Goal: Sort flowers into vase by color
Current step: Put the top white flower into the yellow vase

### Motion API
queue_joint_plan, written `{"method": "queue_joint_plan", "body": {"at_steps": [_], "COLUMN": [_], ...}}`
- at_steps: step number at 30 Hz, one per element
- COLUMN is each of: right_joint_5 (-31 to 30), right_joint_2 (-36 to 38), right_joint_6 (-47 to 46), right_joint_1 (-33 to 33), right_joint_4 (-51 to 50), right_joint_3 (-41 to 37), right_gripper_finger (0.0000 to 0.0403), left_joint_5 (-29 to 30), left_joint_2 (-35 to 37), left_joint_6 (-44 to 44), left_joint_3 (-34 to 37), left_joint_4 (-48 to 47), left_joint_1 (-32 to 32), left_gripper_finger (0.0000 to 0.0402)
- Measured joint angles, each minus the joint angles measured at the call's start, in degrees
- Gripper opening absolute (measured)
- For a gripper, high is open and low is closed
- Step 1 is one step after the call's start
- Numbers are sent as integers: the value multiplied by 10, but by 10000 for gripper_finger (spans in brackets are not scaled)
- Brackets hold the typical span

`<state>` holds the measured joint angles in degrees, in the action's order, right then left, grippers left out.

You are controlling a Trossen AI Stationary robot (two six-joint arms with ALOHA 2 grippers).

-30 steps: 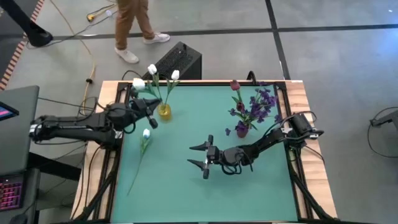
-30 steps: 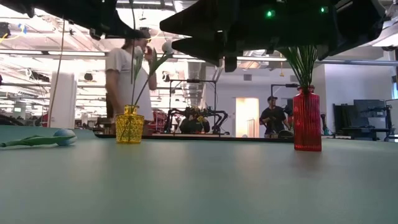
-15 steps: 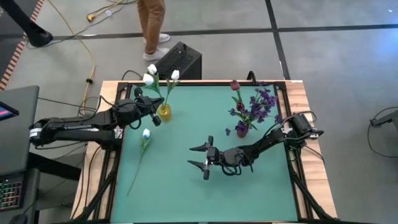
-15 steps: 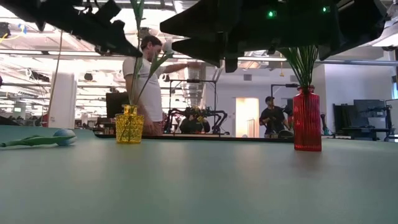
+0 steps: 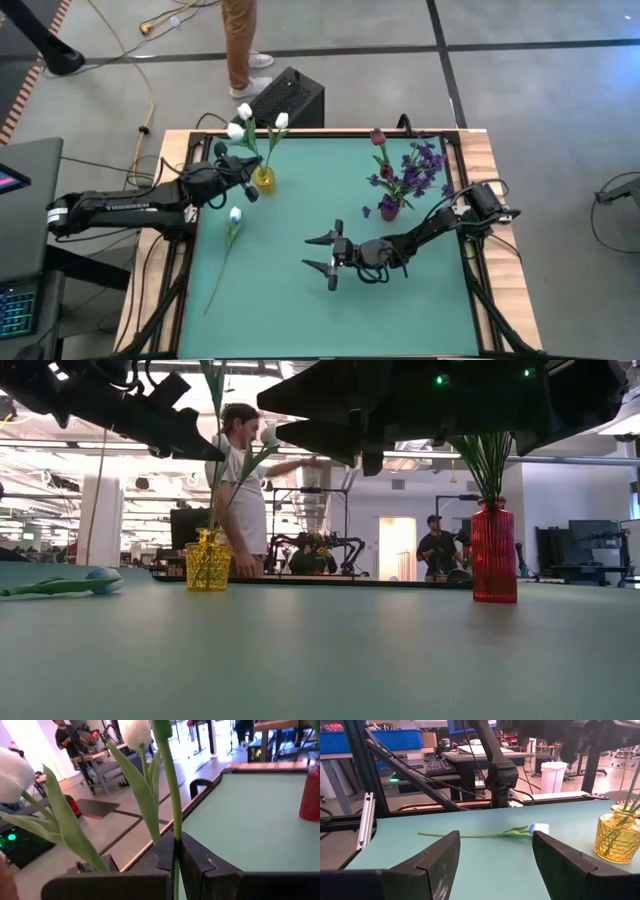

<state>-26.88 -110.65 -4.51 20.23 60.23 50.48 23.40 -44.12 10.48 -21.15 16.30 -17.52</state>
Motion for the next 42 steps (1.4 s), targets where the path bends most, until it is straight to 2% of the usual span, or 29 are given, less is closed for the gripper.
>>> {"method": "queue_joint_plan", "body": {"at_steps": [4, 8, 22, 32, 35, 42], "right_joint_5": [0, 0, 0, 0, 0, 0], "right_joint_2": [0, 0, 0, 0, 0, 0], "right_joint_6": [0, 0, -1, -1, -1, -1], "right_joint_1": [-1, -1, 0, 0, 0, 0], "right_joint_4": [0, 0, 0, 0, 0, 0], "right_joint_3": [0, 0, 0, 0, 0, 0], "right_gripper_finger": [276, 276, 276, 276, 276, 276], "left_joint_5": [4, 4, -17, -9, -16, -23], "left_joint_2": [-1, -17, -126, -137, -137, -136], "left_joint_6": [-10, -57, -112, -141, -135, -119], "left_joint_3": [0, 0, 0, 0, 0, 0], "left_joint_4": [-2, -28, -16, -18, -18, -34], "left_joint_1": [-8, -33, -62, -62, -62, -62], "left_gripper_finger": [0, 0, 0, 2, 17, 82]}}
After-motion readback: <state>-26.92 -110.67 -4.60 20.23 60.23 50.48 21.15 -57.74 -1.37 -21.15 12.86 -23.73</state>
